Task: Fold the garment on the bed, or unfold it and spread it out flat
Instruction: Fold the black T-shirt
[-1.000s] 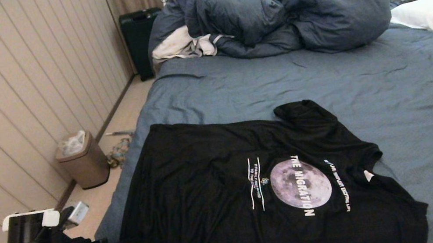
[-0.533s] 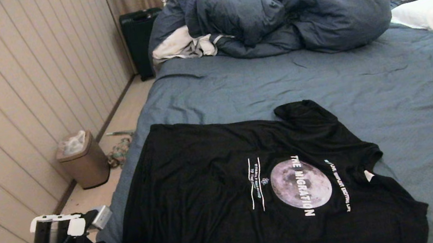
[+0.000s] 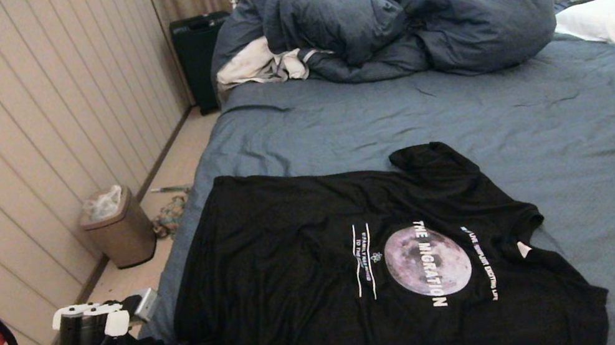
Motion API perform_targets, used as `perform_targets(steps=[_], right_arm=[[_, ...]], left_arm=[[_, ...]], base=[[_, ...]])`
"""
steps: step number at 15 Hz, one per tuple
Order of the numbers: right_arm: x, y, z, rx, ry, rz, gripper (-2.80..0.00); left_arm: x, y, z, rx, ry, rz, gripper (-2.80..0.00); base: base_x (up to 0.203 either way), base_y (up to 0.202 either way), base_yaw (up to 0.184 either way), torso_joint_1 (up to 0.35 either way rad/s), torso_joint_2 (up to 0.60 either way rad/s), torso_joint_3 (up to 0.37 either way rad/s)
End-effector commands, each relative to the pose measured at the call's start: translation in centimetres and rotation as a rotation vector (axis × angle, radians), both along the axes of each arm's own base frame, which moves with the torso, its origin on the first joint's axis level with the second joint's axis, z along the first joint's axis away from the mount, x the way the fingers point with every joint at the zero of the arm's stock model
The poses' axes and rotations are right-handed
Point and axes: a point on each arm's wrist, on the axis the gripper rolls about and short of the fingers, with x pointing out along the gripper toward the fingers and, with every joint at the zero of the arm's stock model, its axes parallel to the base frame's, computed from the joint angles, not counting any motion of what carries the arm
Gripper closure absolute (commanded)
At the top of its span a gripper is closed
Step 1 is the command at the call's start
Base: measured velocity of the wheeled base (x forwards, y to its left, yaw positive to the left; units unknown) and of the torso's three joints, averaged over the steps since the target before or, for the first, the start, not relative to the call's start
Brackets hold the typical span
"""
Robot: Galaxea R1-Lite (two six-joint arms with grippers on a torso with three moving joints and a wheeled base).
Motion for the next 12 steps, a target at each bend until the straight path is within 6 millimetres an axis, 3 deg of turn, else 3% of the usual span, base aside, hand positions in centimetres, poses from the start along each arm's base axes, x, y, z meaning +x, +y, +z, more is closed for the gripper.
perform_targets(steps=[1,4,6,9,12], right_arm=[[-0.3,-0.2,-0.4,-0.019,0.026,-0.03,0.0],[-1.3,-0.3,-3.6,-0.166,0.193,-0.093,0.0],[-3.5,0.0,-4.2,-0.213,0.19,-0.08,0.0],[-5.8,0.3,-7.0,-0.252,0.262,-0.032,0.0],[-5.5,0.4,-7.7,-0.25,0.268,-0.01,0.0]], left_arm=[[0.0,0.0,0.2,-0.006,-0.012,-0.002,0.0],[-0.3,0.1,0.4,-0.005,-0.032,0.0,0.0],[-0.7,0.2,0.6,-0.012,-0.068,0.001,0.0],[-1.7,0.4,2.1,-0.031,-0.152,0.006,0.0],[-2.0,0.7,2.9,-0.041,-0.186,0.018,0.0]], base=[[0.0,0.0,0.0,0.0,0.0,0.0],[0.0,0.0,0.0,0.0,0.0,0.0],[0.0,0.0,0.0,0.0,0.0,0.0],[0.0,0.0,0.0,0.0,0.0,0.0],[0.0,0.0,0.0,0.0,0.0,0.0]])
